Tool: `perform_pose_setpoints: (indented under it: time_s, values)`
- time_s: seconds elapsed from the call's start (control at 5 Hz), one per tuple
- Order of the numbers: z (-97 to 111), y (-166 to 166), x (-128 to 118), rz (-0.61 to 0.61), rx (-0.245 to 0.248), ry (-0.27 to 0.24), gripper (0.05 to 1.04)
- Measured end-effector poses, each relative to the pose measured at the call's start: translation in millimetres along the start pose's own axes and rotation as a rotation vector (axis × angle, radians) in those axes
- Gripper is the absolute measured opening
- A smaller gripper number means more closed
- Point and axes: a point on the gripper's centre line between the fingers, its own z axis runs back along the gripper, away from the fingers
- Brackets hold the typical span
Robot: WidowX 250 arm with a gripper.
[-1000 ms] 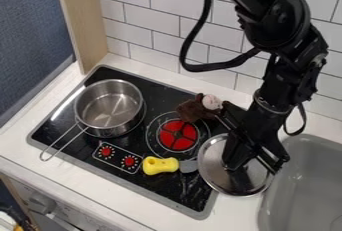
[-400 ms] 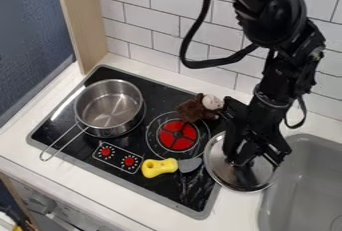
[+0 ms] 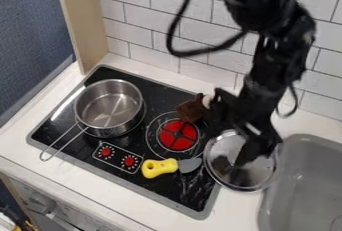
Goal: Move the silver lid off the silver pot and put it on the right side of stove
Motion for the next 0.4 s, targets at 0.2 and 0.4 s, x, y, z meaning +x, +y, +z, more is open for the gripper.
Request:
perform_pose_setpoints:
  time_s: [0.2, 0.4]
  values:
    - [45.1, 15.7, -9.5, 0.032, -0.063, -0.074, 1.004]
    - [74.4, 20.5, -18.9, 0.004, -0.105, -0.137, 1.0]
